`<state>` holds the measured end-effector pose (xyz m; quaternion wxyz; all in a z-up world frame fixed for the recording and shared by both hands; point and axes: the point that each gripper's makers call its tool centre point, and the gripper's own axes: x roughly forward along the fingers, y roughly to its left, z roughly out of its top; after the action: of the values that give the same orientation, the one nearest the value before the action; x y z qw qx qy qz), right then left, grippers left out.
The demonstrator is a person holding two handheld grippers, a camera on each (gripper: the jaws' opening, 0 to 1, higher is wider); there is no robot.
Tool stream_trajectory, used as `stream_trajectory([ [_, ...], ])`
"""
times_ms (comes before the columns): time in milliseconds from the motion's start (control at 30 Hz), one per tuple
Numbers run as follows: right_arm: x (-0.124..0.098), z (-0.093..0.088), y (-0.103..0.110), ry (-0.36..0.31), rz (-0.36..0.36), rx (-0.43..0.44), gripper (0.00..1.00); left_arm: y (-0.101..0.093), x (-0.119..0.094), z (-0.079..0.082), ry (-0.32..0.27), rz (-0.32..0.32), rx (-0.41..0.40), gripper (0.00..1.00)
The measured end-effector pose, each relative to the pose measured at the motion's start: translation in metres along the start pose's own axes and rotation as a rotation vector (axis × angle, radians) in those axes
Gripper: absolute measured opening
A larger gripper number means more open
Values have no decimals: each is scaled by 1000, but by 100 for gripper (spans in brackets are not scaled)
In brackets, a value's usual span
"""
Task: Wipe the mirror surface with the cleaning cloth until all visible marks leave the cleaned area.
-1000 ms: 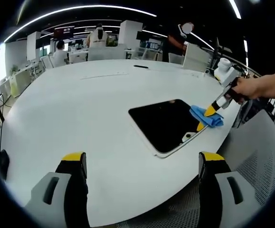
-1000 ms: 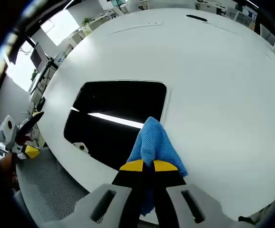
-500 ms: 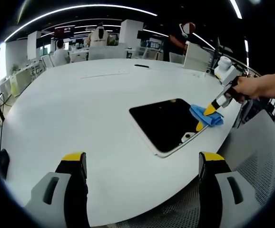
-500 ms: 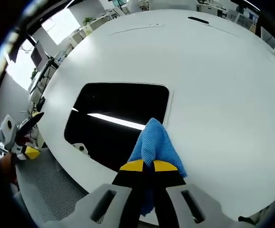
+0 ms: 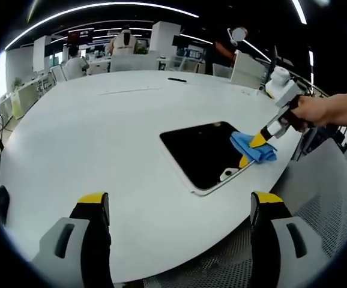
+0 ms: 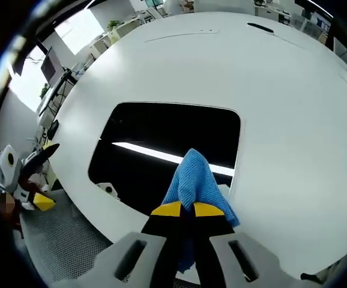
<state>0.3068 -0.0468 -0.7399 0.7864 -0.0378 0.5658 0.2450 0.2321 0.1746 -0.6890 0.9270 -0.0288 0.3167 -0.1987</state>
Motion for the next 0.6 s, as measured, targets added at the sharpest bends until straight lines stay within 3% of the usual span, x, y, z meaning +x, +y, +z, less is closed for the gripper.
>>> stream_trajectory([
  [167,1,1,10,-2,-5,10,0,-6,0,-2,12,-31,8,98],
  [600,10,7,37,-2,8,16,0,-5,0,4,-15,-34,8,99],
])
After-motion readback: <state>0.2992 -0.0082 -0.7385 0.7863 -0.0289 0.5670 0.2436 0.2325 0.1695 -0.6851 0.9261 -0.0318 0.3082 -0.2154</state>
